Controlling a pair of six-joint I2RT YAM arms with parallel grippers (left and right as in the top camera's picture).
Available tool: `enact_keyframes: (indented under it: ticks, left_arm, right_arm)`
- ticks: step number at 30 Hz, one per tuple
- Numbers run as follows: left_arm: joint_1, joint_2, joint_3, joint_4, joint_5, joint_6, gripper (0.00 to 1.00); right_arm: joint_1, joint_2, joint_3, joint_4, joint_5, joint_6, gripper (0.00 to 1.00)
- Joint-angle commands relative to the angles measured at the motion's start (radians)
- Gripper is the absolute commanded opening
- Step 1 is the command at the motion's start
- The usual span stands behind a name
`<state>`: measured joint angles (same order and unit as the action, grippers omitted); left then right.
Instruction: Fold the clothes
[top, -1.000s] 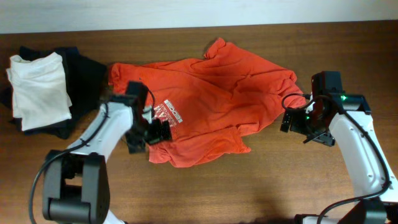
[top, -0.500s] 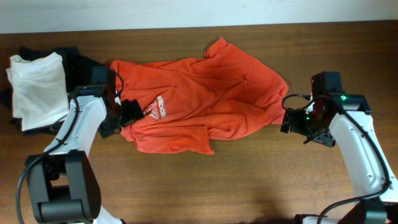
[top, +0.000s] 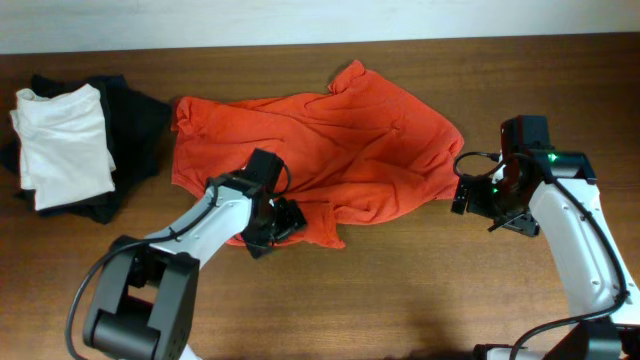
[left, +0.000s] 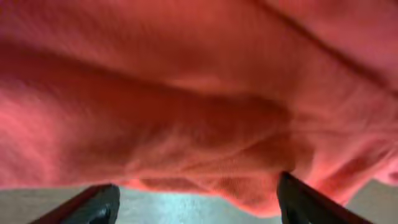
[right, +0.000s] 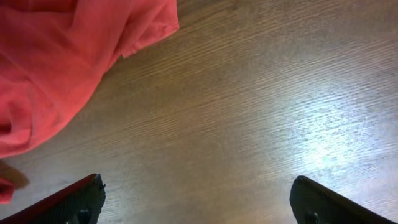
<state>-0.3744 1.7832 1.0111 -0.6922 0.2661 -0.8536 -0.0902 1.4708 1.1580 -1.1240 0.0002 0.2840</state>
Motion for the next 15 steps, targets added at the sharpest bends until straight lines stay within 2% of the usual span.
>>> enact_keyframes:
  ticks: [1,3,6,7,8,9,11,13,15]
  left_arm:
    - [-0.005,0.005,-0.045,0.071,-0.108,-0.059,0.69]
    - [-0.005,0.005,-0.045,0.074,-0.109,-0.059,0.63]
    - [-0.023,0.005,-0.047,0.040,-0.107,-0.058,0.40]
    - [-0.033,0.005,-0.048,0.019,-0.107,-0.058,0.24]
    - [-0.043,0.005,-0.048,-0.012,-0.107,-0.058,0.14]
    - [-0.045,0.005,-0.048,-0.056,-0.108,-0.057,0.01]
    - [-0.033,0.004,-0.047,-0.150,-0.109,0.009,0.01]
    - [0.012,0.003,-0.047,-0.251,-0.119,0.136,0.00]
    - [0.094,-0.003,-0.047,-0.378,-0.266,0.178,0.00]
  right_arm:
    - [-0.004,-0.006,0.009,-0.004,0.013,0.001,0.99]
    - [-0.004,-0.006,0.009,-0.003,0.012,0.001,0.99]
    - [-0.004,-0.006,0.009,-0.003,0.012,0.001,0.99]
    - [-0.004,-0.006,0.009,-0.003,0.012,0.001,0.99]
    - [-0.004,-0.006,0.009,-0.004,0.012,0.001,0.99]
    - [-0.004,-0.006,0.009,-0.004,0.012,0.001,0.99]
    - [-0.004,-0.006,0.009,-0.004,0.013,0.001,0.99]
    - [-0.004,-0.005,0.009,-0.004,0.013,0.001,0.99]
    - [-0.004,-0.005,0.007,-0.008,0.012,0.001,0.99]
